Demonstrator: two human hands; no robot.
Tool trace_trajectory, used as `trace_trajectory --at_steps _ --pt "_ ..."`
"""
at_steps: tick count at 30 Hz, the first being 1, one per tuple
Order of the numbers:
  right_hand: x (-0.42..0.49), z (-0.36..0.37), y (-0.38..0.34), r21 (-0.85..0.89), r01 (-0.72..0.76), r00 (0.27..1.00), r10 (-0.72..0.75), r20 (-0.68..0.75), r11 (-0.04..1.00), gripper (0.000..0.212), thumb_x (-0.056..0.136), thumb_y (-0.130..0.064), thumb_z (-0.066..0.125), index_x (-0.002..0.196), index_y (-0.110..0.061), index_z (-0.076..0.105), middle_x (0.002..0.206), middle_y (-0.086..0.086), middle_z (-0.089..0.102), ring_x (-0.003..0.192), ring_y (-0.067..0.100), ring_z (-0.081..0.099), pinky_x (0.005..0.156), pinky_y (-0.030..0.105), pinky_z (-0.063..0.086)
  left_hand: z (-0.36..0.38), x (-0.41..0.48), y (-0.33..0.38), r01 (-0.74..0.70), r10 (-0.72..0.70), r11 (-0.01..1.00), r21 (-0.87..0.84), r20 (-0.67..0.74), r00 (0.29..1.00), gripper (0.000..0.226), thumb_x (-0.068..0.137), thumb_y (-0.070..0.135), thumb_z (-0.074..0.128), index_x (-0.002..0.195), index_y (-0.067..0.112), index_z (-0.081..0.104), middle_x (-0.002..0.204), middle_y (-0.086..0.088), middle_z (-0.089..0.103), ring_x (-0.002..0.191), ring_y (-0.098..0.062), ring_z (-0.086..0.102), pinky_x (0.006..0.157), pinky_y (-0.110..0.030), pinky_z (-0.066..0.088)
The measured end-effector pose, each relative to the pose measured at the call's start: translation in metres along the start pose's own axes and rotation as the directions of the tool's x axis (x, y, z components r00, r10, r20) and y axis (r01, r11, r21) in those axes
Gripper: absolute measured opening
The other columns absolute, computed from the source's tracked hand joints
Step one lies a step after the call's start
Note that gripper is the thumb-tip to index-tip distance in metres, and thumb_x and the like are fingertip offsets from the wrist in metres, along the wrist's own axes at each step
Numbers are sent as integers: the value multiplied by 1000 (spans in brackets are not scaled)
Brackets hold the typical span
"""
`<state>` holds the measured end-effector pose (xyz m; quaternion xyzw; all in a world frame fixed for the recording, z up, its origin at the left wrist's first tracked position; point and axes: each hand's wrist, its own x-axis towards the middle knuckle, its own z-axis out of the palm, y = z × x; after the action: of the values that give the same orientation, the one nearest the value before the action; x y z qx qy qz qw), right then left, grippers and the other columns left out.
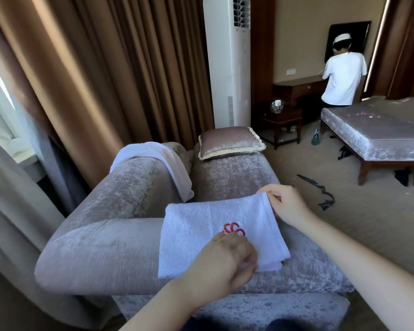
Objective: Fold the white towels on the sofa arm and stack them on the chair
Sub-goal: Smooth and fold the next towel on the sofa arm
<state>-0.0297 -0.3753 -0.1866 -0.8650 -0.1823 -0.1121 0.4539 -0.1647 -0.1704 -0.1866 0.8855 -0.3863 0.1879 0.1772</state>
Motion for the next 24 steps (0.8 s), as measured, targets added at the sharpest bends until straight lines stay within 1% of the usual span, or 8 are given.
trace_trajectory --at_steps 2,4,8,10,14,17,19,24 --pt "-1 1 -2 178 -185 982 175 71 966 27 97 -7 48 91 -21 71 88 -1 72 67 3 64 56 22 47 -21 4 -21 179 -202 970 -167 -127 971 9 90 24 49 88 25 58 83 20 56 81 0 51 77 -13 37" --pt "0 -3 -6 271 -375 927 351 134 887 28 100 -20 44 95 -15 71 85 6 70 63 13 58 51 25 41 -46 10 -59 360 -372 928 -96 -262 890 17 94 27 44 94 25 61 86 20 54 84 -4 53 76 -10 34" --pt "-2 1 -18 74 -368 926 359 112 927 55 96 -44 52 58 -7 42 52 2 39 57 21 41 64 33 36 -74 12 -113 637 -650 757 145 75 756 33 103 24 44 74 15 55 76 2 58 81 -20 59 64 -22 33" --pt "0 6 -28 81 -335 940 328 90 939 48 96 -32 54 58 -13 32 50 1 31 54 20 37 67 34 38 -81 9 -116 657 -658 753 40 79 749 40 101 28 49 61 23 50 63 11 52 62 -4 53 57 -21 33" --pt "4 20 -42 156 -363 927 373 -36 919 25 99 -21 44 78 -12 50 70 1 45 65 17 41 59 31 30 -84 6 -111 642 -650 750 -158 -2 760 44 101 27 49 57 26 44 45 16 48 46 -1 46 50 -17 32" --pt "-2 31 -53 70 -301 933 309 -183 951 25 102 -22 35 87 -10 50 72 1 48 62 16 42 54 31 29 -75 -2 -116 655 -661 744 -136 -8 750 47 102 33 43 56 21 47 49 10 54 57 -6 53 69 -15 37" --pt "-7 36 -58 -30 -229 943 215 -253 973 26 104 -22 32 86 -10 46 66 2 47 57 16 41 49 31 26 -72 -5 -121 682 -692 716 -150 -28 721 54 103 33 41 53 14 43 49 -1 51 59 -11 53 77 -15 34" --pt "-13 47 -52 -515 -205 975 128 -181 833 24 105 -29 29 99 -11 44 57 0 41 48 14 36 43 30 19 -59 -7 -138 745 -751 661 -90 -94 654 57 103 31 43 51 13 30 42 6 34 43 -9 35 49 -25 25"
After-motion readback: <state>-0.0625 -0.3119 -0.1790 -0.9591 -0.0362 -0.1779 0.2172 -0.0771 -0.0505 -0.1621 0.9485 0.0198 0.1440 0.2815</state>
